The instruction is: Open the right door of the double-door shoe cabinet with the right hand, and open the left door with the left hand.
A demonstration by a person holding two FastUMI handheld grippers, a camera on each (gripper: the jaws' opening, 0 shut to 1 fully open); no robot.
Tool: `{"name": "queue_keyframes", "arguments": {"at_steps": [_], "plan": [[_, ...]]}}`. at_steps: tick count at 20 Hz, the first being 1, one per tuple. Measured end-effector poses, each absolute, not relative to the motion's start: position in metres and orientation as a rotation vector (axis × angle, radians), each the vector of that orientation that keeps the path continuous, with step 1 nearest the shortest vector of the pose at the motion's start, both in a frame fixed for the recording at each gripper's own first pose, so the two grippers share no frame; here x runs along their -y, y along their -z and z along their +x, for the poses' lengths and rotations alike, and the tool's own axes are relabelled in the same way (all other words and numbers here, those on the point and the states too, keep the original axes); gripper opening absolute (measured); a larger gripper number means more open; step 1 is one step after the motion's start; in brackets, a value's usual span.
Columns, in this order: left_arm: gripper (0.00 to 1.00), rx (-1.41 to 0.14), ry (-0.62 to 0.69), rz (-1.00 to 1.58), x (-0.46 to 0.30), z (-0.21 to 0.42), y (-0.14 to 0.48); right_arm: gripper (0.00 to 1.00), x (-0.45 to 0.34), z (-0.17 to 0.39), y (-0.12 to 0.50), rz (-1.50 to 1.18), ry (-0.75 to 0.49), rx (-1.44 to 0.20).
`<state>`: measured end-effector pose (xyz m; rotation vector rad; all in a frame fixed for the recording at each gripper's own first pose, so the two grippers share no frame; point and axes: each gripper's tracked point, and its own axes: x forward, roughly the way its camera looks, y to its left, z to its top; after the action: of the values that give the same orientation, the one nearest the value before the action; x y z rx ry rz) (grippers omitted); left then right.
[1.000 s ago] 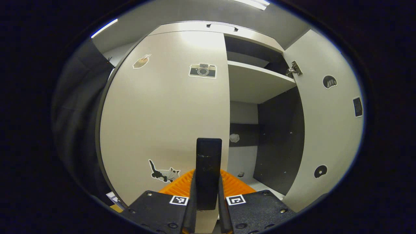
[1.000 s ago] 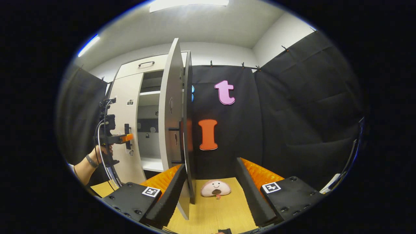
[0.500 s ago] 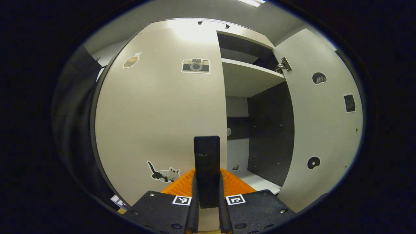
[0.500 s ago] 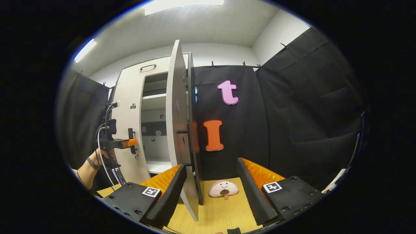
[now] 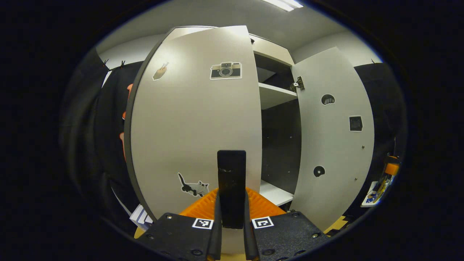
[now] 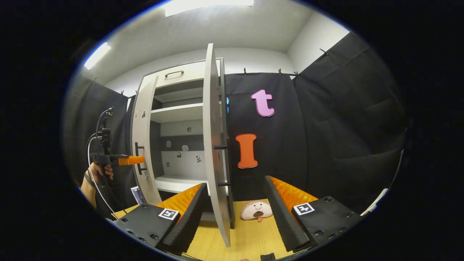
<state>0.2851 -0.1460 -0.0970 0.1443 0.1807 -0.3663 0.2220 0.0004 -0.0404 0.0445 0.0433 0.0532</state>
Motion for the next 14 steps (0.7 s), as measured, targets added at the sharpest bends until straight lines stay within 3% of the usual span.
{"name": "queue_keyframes", "arguments": {"at_steps": [7, 8, 10, 14], "plan": [[0.24, -0.165, 0.342, 0.135, 0.127, 0.270, 0.088, 0.99, -0.010, 0.229, 0.047, 0.032, -0.051, -0.068], [0.24, -0.163, 0.335, 0.137, 0.124, 0.268, 0.086, 0.91, -0.012, 0.231, 0.047, 0.029, -0.051, -0.068], [0.24, -0.156, 0.322, 0.153, 0.121, 0.268, 0.084, 0.91, -0.016, 0.234, 0.046, 0.024, -0.053, -0.064], [0.23, -0.139, 0.292, 0.160, 0.109, 0.268, 0.081, 1.00, -0.025, 0.238, 0.045, 0.020, -0.053, -0.057]]}}
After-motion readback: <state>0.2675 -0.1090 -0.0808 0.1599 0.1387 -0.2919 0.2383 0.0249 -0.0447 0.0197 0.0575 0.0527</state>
